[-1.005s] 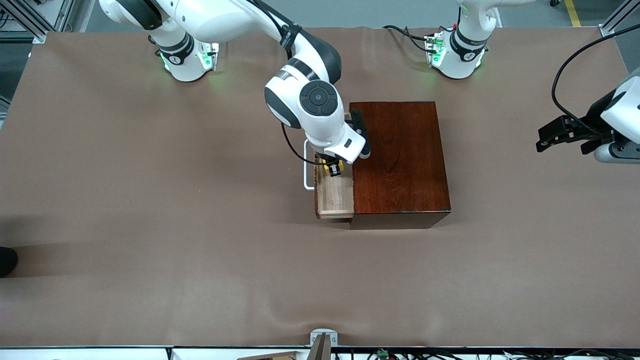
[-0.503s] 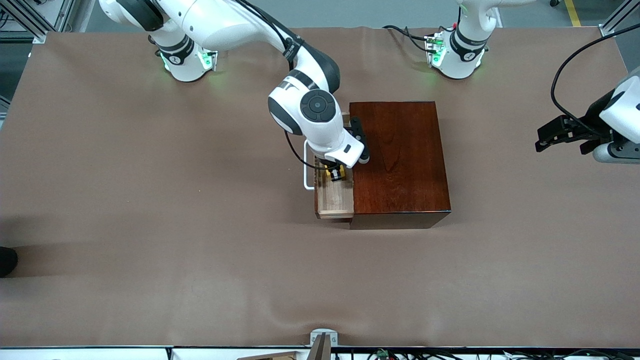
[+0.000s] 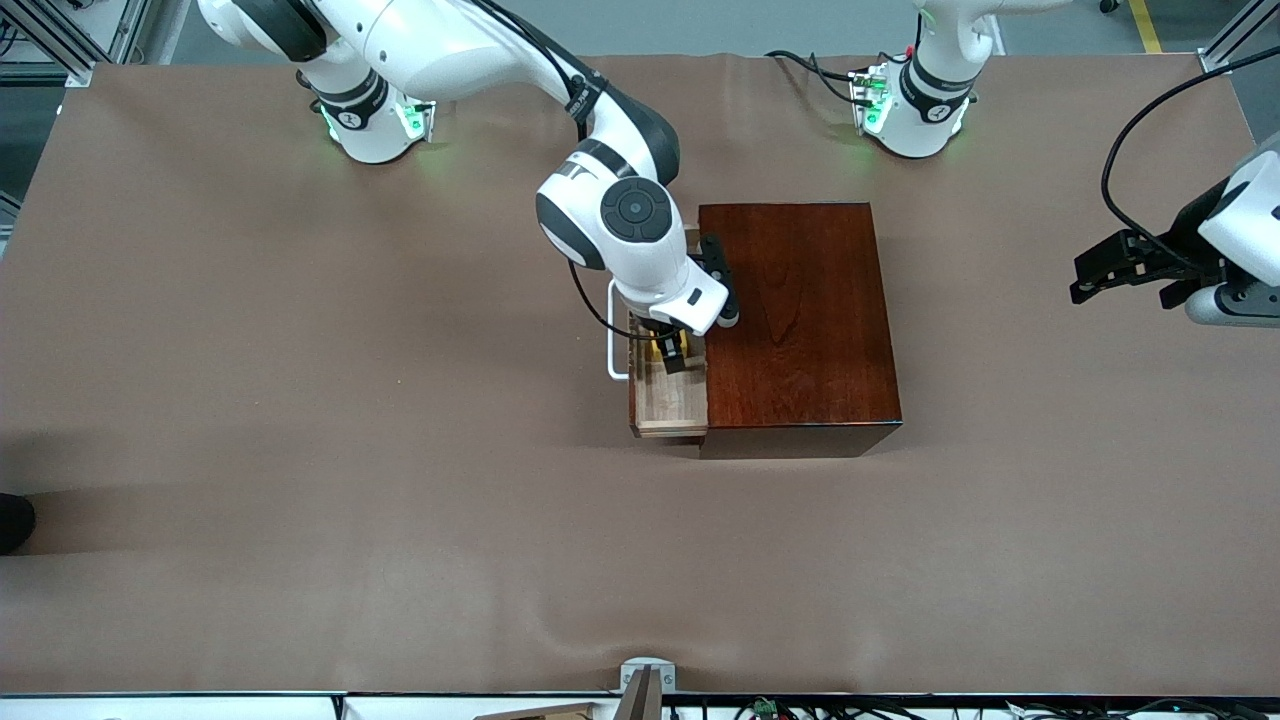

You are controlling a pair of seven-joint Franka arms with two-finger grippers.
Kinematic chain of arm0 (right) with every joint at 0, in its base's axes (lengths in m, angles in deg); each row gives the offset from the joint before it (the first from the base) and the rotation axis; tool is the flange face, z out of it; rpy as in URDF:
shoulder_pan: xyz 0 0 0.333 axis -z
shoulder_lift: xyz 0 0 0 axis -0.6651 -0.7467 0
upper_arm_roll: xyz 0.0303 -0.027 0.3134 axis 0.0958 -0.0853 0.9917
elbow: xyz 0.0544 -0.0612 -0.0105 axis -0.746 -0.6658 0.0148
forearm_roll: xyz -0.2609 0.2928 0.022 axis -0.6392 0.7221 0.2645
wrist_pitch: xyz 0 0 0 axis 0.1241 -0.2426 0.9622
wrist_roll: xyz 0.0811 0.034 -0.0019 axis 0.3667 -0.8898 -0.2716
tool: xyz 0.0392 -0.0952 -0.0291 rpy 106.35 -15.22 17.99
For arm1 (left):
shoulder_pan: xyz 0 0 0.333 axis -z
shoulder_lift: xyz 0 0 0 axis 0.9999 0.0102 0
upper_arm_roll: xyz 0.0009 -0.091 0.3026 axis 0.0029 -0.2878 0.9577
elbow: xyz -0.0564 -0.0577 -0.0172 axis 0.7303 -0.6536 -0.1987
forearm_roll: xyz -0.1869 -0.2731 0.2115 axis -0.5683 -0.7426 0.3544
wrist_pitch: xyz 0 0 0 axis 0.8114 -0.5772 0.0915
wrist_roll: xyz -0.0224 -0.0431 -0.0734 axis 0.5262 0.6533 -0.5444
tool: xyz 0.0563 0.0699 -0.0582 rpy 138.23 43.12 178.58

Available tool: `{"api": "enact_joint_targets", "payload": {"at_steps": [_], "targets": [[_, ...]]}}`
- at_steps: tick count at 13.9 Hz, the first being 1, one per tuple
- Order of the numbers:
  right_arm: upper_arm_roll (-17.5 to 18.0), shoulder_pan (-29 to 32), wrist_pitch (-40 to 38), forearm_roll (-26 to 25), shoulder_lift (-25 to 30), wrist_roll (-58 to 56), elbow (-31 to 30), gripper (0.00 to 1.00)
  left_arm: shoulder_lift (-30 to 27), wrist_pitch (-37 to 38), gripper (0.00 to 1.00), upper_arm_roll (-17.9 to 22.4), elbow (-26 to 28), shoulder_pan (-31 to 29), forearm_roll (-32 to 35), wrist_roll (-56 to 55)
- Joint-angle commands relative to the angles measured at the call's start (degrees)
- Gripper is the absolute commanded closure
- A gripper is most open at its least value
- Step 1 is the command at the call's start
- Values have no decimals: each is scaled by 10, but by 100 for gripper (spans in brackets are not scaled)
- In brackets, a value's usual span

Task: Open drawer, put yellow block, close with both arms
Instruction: 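Lower the yellow cube into the open drawer and open the right gripper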

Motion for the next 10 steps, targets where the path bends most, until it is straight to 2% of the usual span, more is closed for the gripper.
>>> {"api": "enact_joint_targets", "payload": {"at_steps": [1, 8, 10], "targets": [[-1, 0, -5, -15, 11, 12, 1, 0, -10, 2, 0, -1, -1, 0, -2, 11], [1, 19, -27, -5, 33, 9, 3, 0, -10, 3, 0, -1, -1, 1, -2, 6], [5, 50, -48, -4, 47, 9, 5, 0, -10, 2, 0, -1, -1, 0, -3, 9]]}}
